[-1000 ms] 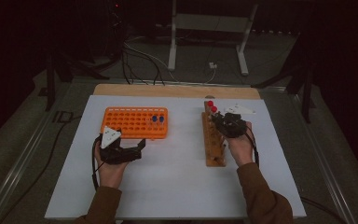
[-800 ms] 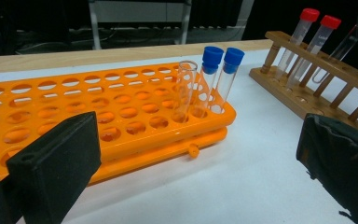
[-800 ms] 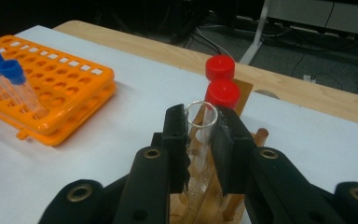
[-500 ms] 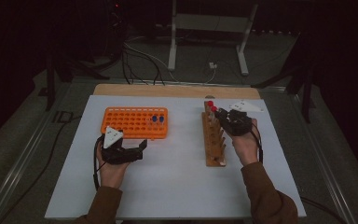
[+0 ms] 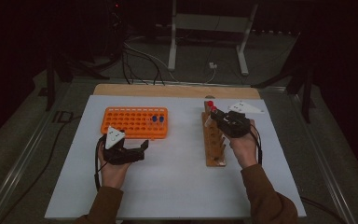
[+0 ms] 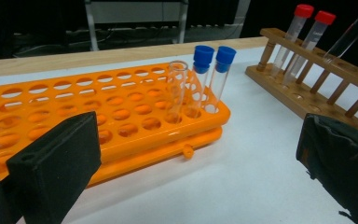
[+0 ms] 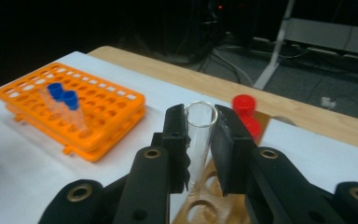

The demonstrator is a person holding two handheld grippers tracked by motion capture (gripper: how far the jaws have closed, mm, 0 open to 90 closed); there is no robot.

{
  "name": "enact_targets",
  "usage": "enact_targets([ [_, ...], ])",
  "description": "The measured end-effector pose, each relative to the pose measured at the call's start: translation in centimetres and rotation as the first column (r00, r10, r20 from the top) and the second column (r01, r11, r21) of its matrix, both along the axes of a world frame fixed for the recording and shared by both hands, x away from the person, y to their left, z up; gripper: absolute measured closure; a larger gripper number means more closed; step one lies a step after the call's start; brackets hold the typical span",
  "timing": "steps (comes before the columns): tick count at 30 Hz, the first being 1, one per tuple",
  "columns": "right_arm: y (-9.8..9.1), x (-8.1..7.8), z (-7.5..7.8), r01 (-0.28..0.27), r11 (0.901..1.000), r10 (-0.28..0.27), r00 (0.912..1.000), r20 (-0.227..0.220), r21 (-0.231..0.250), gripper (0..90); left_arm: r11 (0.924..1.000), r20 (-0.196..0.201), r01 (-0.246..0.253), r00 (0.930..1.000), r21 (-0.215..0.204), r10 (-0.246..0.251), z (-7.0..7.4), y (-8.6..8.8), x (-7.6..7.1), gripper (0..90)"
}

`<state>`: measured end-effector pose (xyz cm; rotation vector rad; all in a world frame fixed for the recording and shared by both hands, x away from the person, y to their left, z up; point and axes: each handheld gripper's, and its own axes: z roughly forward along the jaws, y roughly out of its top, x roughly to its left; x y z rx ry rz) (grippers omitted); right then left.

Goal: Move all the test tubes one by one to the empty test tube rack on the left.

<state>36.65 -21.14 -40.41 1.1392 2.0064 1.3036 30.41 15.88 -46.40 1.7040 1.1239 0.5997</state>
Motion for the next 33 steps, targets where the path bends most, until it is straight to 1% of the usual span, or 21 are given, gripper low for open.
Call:
enact_targets([
  [5,0.9,-0.3,-0.2,-0.029,0.9995,0.029,0.9996,0.0,-0.012,76.7,0.9998,0.006,0.017,0.9998,0.007,-0.017,0.2,-0.7,0.0,0.8],
  [8,1.4,-0.5,-0.2,-0.043,0.999,0.043,0.9991,-0.002,-0.014,76.6,0.9993,0.007,0.035,0.9994,0.013,-0.035,0.3,-1.3,0.0,0.8],
  [14,2.4,-0.8,-0.4,-0.077,0.9969,0.077,0.9969,-0.013,-0.018,76.6,0.9966,0.02,0.075,0.9969,0.035,-0.075,0.7,-3.0,0.2,0.8],
  [18,3.1,-1.1,-0.5,-0.1,0.9949,0.1,0.9947,-0.022,-0.008,76.5,0.9945,0.028,0.098,0.9947,0.037,-0.099,1.0,-4.0,0.4,0.9],
  [23,3.8,-1.4,-0.6,-0.127,0.9919,0.126,0.9916,-0.026,-0.012,76.5,0.9909,0.035,0.125,0.9913,0.049,-0.127,1.3,-5.4,0.7,1.2],
  [27,4.3,-1.7,-0.7,-0.148,0.989,0.148,0.9883,-0.035,0.002,76.5,0.9871,0.037,0.151,0.9875,0.053,-0.153,1.4,-6.5,0.9,2.9],
  [29,4.5,-1.8,-0.7,-0.157,0.9875,0.157,0.9869,-0.035,0.0,76.5,0.9855,0.038,0.16,0.986,0.056,-0.163,1.4,-6.9,0.9,3.9],
  [33,5.1,-2.1,-0.8,-0.18,0.9836,0.18,0.9828,-0.043,-0.003,76.4,0.9789,0.036,0.191,0.9804,0.074,-0.194,1.4,-8.0,1.1,6.4],
])
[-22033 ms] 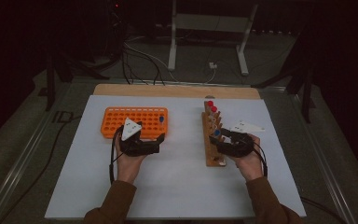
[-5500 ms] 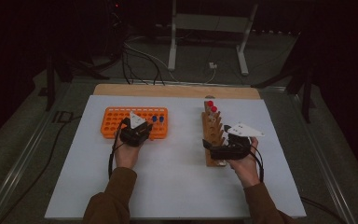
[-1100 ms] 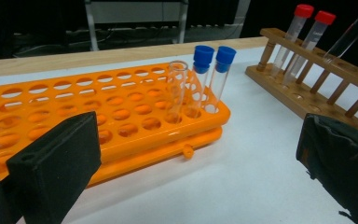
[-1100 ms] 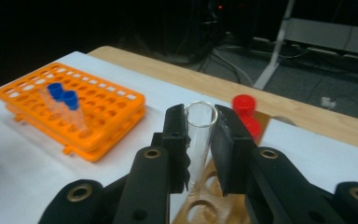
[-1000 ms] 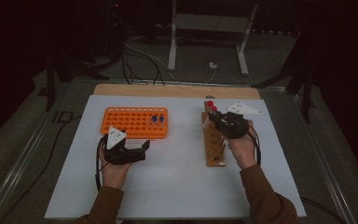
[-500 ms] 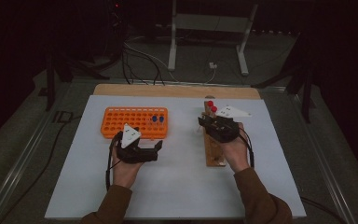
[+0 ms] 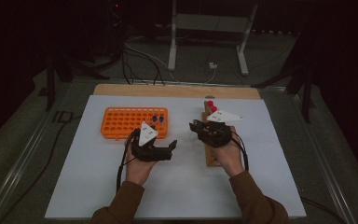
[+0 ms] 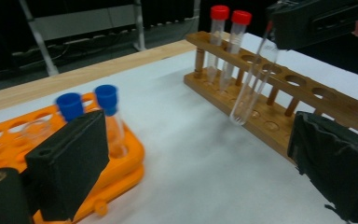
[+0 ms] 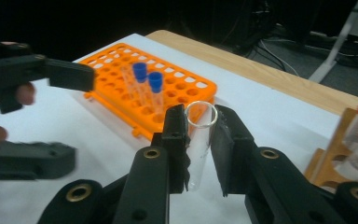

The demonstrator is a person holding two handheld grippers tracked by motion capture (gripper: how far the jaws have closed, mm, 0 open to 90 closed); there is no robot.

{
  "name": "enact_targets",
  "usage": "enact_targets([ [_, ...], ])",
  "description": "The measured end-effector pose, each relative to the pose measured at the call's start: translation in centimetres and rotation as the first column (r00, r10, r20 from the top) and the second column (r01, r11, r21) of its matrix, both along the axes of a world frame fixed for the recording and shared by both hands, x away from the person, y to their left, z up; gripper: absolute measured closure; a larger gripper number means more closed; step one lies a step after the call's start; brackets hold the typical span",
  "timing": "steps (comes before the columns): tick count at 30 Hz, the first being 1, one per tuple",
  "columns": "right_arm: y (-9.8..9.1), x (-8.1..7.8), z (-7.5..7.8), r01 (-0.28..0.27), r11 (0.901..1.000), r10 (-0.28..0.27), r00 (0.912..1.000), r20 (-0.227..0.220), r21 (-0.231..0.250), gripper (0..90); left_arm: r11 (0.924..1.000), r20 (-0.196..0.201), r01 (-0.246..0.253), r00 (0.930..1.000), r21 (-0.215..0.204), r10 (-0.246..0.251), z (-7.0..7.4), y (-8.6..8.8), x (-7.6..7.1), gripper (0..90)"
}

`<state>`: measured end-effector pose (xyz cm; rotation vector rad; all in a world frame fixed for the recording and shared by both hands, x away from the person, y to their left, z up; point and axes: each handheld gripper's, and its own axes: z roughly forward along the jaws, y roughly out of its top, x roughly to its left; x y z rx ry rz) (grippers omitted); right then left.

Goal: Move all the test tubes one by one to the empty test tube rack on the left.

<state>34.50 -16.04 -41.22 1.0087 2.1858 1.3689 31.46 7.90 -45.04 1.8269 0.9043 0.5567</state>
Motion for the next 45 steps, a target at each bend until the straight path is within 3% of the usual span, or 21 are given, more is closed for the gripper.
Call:
enact_targets([
  [10,1.5,-0.6,-0.3,-0.054,0.9985,0.053,0.9984,-0.017,-0.006,76.3,0.9981,0.014,0.054,0.9984,0.029,-0.054,-0.1,-2.0,0.2,16.6],
  [21,2.6,-0.9,-0.7,-0.095,0.9955,0.094,0.9949,-0.035,-0.004,76.3,0.9956,0.038,0.075,0.9963,0.056,-0.077,-0.4,-2.9,0.1,54.2],
  [28,3.1,-1.1,-0.7,-0.108,0.9942,0.108,0.9934,-0.038,-0.001,76.3,0.9937,0.056,0.089,0.9941,0.068,-0.093,-0.5,-3.1,0.0,72.4],
  [35,3.0,-1.0,-0.7,-0.111,0.9938,0.111,0.993,-0.039,0.003,75.4,0.9925,0.058,0.096,0.9932,0.076,-0.1,-0.5,-3.1,0.0,75.9],
  [39,2.6,-1.0,-0.5,-0.11,0.9929,0.112,0.993,-0.039,0.046,63.6,0.9925,0.048,0.089,0.9945,0.083,-0.093,-0.7,-3.0,0.1,76.0],
  [45,1.8,-0.7,-0.4,-0.084,0.9941,0.088,0.9946,-0.056,0.069,40.3,0.9941,0.033,0.077,0.9963,0.077,-0.08,-0.9,-2.6,0.3,76.1],
])
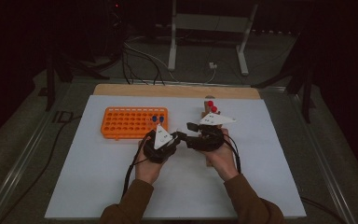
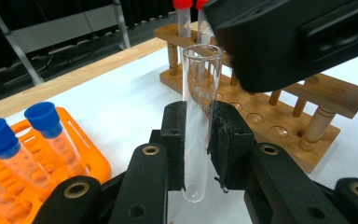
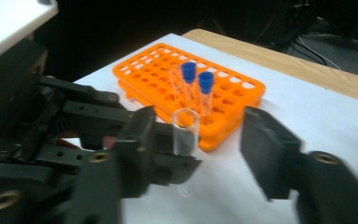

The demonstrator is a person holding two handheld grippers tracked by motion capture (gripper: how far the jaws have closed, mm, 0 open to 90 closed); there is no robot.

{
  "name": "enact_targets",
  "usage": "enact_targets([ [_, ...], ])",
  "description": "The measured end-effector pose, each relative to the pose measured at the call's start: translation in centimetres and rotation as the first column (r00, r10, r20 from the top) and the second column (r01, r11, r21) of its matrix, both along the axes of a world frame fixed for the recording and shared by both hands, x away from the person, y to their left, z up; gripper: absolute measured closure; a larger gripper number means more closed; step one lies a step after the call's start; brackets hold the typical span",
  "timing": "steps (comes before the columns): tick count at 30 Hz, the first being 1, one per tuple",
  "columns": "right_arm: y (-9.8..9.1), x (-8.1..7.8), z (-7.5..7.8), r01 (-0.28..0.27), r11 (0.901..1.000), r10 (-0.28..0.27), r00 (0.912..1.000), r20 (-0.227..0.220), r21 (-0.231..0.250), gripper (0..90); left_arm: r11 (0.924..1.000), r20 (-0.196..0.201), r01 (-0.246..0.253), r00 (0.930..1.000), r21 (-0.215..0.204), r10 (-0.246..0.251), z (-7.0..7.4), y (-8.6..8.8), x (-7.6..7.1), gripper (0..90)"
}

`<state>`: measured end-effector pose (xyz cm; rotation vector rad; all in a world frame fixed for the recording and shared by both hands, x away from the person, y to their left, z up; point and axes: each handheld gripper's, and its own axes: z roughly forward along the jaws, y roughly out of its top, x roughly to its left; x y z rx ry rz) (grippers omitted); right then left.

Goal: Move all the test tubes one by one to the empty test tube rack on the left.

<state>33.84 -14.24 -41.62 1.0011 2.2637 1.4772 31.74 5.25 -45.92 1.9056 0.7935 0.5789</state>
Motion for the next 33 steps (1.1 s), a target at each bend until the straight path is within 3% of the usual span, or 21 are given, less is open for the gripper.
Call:
enact_targets([
  [7,-0.2,-0.1,-0.2,0.035,0.9977,-0.034,0.9991,0.025,-0.058,17.0,0.9998,-0.012,-0.015,0.9998,-0.012,0.014,0.0,0.6,0.1,76.1],
  [15,-0.8,-0.2,-0.7,0.043,0.9961,-0.041,0.9986,0.033,-0.077,4.2,0.9992,-0.017,-0.032,0.9994,-0.024,0.031,0.2,1.6,0.2,76.1],
  [33,-2.6,-0.7,-1.3,0.074,0.9934,-0.07,0.9963,0.049,-0.087,0.2,0.9959,-0.022,-0.079,0.9967,-0.045,0.078,0.6,4.0,0.5,76.0],
])
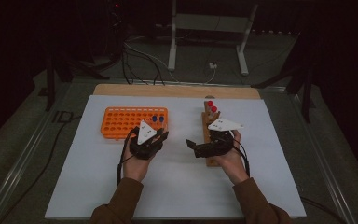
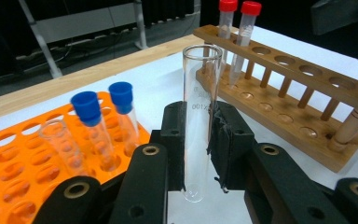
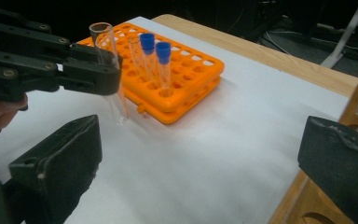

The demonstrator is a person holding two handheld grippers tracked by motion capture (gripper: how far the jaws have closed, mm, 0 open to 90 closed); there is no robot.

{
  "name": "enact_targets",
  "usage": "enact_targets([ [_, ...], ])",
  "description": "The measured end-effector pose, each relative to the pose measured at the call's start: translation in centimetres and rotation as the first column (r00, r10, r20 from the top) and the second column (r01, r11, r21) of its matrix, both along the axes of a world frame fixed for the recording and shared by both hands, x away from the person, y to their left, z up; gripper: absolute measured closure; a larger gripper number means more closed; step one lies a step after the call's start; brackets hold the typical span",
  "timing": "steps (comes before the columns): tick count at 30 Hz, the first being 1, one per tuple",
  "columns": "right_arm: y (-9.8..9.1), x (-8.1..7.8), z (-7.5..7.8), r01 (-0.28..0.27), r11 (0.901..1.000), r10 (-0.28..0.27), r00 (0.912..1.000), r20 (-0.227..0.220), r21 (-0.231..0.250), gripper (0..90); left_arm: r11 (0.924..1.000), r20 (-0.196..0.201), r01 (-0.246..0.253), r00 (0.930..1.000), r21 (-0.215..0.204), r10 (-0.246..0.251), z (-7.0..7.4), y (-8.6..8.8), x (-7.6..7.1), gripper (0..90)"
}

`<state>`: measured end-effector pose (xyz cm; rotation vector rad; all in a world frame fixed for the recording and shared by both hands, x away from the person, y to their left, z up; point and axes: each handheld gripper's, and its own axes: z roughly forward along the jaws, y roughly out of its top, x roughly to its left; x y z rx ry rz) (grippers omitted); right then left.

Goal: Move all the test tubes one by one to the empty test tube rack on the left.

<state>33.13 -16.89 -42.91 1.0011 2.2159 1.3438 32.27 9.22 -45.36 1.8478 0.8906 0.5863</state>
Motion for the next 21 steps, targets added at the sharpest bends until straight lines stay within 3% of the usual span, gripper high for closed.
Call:
enact_targets([
  [13,-1.4,-0.5,-0.1,0.019,0.9998,-0.019,0.9997,0.017,0.009,0.2,0.9981,0.016,-0.061,0.998,-0.005,0.061,0.6,2.3,0.5,76.1],
  [21,-2.1,-0.7,-0.1,0.032,0.9991,-0.033,0.9993,0.017,0.029,0.2,0.9929,0.029,-0.119,0.9924,-0.009,0.119,1.0,4.3,0.9,76.0],
])
